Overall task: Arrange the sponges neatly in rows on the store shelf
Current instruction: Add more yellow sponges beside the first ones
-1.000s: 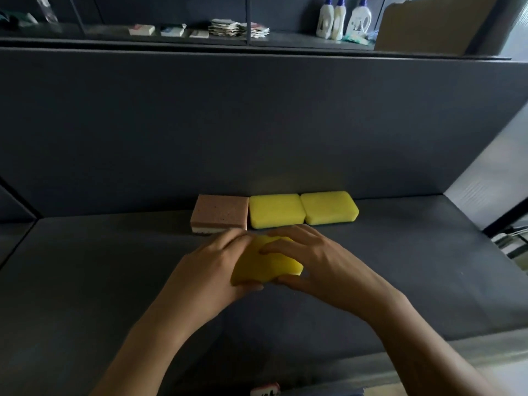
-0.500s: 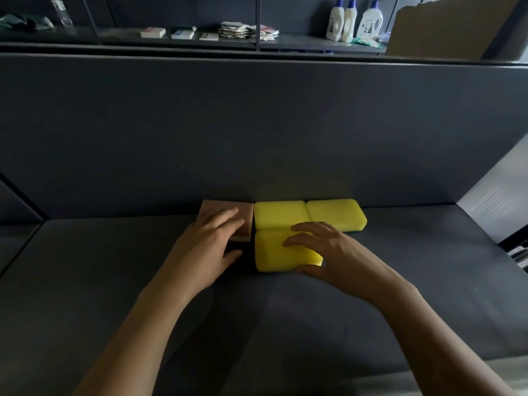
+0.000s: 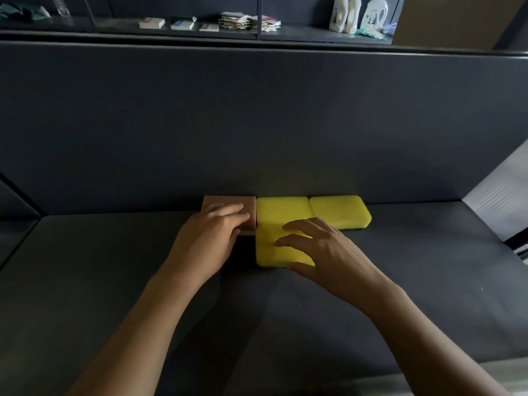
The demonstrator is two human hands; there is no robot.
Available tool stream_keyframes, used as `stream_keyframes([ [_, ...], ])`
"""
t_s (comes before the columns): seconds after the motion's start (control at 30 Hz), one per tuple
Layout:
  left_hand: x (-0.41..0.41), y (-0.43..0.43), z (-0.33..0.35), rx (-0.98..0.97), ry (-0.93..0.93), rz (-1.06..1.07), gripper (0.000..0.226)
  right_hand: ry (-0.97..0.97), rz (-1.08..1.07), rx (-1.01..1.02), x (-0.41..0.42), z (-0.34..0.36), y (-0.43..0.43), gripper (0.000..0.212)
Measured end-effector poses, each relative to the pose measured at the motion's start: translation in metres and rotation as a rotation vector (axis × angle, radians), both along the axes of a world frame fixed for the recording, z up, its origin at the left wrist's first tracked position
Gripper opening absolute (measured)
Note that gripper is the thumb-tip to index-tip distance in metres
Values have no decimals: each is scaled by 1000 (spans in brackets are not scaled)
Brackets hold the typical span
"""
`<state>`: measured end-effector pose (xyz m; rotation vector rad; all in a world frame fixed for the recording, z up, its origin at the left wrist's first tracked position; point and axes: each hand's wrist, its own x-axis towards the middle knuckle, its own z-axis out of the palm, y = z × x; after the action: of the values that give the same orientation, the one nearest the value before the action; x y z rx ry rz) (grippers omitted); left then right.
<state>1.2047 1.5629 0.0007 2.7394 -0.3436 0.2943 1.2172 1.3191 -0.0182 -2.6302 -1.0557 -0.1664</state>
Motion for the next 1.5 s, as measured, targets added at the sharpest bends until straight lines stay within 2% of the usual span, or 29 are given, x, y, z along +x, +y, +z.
stream_keyframes([
  [0.4,0,-1,-1,30,51,-3,46,30,-10,12,7,-2,3,43],
  [0.53,-5,-7,3,39,74,8,51,58,-4,-14,6,3,-1,48],
  [0.63,-9,-19,9,16,75,-43,50,63,-69,42,5,18,-10,54],
  [0.73,-10,-36,13,7,89,-103,51,59,-177,109,9,29,-24,49],
  [0.93,-4,-62,7,51,129,-152,50,68,-337,3,25,21,-50,34],
  [1.13,1,-73,-1,125,153,-145,49,152,-337,-5,35,8,-56,38],
  [1.4,6,-80,-1,152,195,-129,49,153,-323,-53,36,13,-56,40],
  [1.5,3,-81,4,156,152,-110,49,126,-315,-83,32,25,-58,45],
])
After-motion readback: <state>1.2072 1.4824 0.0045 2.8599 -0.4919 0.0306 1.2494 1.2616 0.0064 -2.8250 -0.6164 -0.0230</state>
